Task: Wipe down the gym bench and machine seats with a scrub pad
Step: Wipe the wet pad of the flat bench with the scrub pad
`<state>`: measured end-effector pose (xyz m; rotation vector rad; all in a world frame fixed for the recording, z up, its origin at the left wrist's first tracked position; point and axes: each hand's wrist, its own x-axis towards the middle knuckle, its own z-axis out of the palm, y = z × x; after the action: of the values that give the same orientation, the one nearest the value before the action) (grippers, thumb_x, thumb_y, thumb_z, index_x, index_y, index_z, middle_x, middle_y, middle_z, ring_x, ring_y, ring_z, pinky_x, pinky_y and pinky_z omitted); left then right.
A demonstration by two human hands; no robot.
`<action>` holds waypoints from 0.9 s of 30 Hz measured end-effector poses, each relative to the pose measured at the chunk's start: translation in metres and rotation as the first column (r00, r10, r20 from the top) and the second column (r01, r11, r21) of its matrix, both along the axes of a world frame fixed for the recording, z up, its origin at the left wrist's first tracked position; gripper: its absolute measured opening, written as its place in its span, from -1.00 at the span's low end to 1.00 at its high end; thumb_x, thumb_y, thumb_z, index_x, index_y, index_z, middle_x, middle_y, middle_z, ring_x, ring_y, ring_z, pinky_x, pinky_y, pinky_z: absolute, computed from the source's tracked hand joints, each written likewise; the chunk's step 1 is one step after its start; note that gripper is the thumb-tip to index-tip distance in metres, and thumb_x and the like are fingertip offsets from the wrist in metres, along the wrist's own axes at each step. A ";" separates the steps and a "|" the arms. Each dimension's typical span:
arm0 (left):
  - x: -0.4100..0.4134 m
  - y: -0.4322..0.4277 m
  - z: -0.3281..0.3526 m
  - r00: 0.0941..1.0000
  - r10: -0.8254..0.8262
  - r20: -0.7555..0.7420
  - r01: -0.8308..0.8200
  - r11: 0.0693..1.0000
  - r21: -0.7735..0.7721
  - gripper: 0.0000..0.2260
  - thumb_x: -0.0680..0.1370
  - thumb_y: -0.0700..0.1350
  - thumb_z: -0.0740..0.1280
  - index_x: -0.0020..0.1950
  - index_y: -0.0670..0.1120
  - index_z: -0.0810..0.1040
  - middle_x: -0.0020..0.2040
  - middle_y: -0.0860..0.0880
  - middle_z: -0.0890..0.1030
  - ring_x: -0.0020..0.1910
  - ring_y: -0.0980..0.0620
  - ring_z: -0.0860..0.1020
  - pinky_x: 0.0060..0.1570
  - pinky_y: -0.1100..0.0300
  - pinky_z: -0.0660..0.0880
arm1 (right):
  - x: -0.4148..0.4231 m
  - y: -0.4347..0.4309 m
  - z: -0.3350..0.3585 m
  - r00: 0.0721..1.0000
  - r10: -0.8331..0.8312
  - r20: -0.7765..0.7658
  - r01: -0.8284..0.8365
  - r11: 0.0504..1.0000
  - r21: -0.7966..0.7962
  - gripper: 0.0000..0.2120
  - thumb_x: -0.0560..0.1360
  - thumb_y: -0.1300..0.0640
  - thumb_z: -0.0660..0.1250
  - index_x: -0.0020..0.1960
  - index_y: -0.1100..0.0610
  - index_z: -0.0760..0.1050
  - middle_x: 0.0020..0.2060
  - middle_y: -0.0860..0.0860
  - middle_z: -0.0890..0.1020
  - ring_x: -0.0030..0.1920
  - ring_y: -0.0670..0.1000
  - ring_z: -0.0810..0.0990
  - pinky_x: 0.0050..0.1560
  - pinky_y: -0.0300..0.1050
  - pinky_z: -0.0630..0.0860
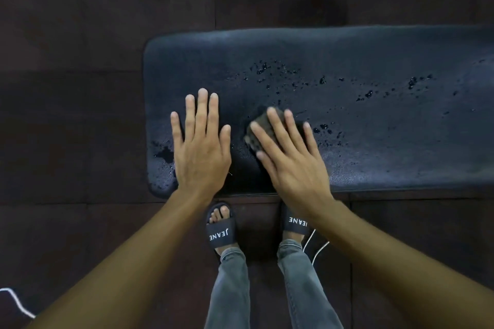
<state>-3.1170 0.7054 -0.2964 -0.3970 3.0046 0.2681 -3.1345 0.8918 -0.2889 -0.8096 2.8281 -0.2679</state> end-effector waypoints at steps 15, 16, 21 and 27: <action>0.001 0.000 0.001 1.000 0.000 -0.011 -0.001 0.999 -0.037 -0.50 0.69 0.06 -0.03 0.61 -0.06 0.03 0.62 -0.02 0.03 0.60 -0.01 -0.05 0.55 -0.13 -0.03 | -0.021 0.072 0.002 0.889 -0.457 -0.004 0.457 0.888 0.041 -0.50 0.68 -0.10 -0.07 0.60 -0.08 0.05 0.61 0.02 0.05 0.60 0.08 -0.03 0.56 0.15 0.01; 0.001 0.001 0.001 1.000 0.001 -0.012 -0.002 0.999 -0.036 -0.50 0.69 0.06 -0.04 0.61 -0.06 0.03 0.62 -0.02 0.03 0.60 -0.02 -0.05 0.55 -0.13 -0.03 | -0.004 0.065 0.002 0.921 -0.389 -0.012 0.389 0.920 0.039 -0.50 0.68 -0.08 -0.03 0.60 -0.07 0.07 0.60 0.03 0.09 0.60 0.10 0.01 0.55 0.15 0.03; -0.001 0.002 0.001 1.000 -0.001 -0.010 0.001 0.999 -0.041 -0.50 0.69 0.06 -0.05 0.61 -0.07 0.04 0.62 -0.02 0.04 0.60 -0.02 -0.04 0.55 -0.13 -0.03 | -0.027 0.002 -0.004 0.995 -0.101 -0.008 0.101 0.995 -0.009 -0.54 0.70 -0.06 -0.02 0.59 -0.10 0.10 0.59 -0.01 0.12 0.60 0.10 0.04 0.55 0.13 0.06; 0.000 0.001 0.000 1.000 -0.001 0.001 0.001 0.999 -0.053 -0.50 0.69 0.07 -0.07 0.61 -0.07 0.04 0.62 -0.02 0.03 0.60 -0.02 -0.03 0.55 -0.11 -0.04 | -0.137 0.004 -0.004 0.939 -0.340 0.049 0.341 0.940 -0.025 -0.52 0.69 -0.10 -0.10 0.60 -0.15 -0.04 0.61 -0.06 -0.04 0.60 0.03 -0.10 0.57 0.13 -0.13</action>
<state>-3.1174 0.7062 -0.2961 -0.3998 3.0158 0.1889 -3.2719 0.8958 -0.2933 -0.3070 2.9149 -0.3767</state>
